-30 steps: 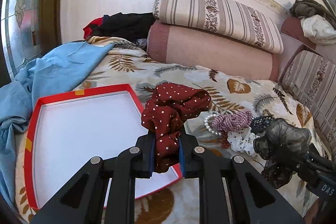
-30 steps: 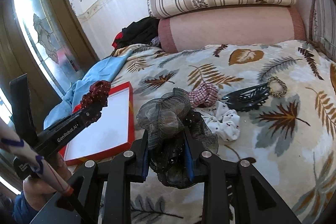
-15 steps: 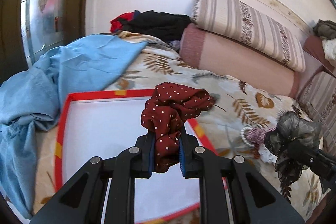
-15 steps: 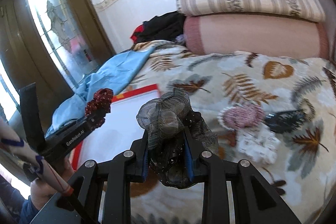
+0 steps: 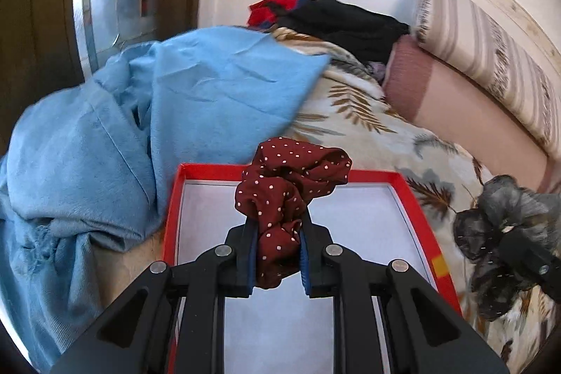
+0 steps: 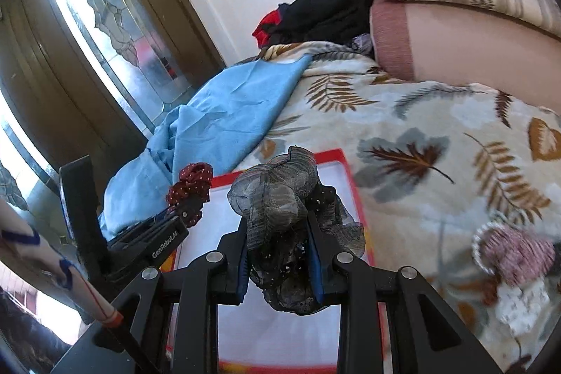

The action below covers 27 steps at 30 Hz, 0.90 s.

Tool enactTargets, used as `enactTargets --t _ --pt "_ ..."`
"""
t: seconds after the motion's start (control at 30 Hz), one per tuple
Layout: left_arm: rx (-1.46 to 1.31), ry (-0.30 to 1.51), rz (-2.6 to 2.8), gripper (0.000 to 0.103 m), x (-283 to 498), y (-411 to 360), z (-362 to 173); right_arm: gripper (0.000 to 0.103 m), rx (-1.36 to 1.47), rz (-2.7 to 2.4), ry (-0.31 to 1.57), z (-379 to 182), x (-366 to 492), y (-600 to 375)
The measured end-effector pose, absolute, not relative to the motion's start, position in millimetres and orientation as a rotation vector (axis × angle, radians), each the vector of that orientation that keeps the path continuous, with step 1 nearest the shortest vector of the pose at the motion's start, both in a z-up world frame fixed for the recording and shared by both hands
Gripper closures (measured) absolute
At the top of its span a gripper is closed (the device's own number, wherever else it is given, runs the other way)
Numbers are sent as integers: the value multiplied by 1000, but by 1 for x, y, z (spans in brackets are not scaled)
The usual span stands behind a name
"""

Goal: Organize jewelry
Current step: 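Carry both scrunchies over the red-rimmed white box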

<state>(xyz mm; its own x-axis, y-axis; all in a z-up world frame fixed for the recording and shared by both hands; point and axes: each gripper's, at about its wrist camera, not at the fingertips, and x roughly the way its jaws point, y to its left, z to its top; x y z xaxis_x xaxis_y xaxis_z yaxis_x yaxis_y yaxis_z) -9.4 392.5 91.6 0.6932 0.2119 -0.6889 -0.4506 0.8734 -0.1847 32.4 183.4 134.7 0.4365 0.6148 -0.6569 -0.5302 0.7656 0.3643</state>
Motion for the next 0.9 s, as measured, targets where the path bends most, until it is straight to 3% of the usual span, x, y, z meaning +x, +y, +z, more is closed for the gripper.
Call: enactTargets --t 0.4,0.9 --pt "-415 813 416 85 18 414 57 73 76 675 969 88 94 250" --pt "-432 837 473 80 24 419 45 71 66 644 1006 57 122 263"
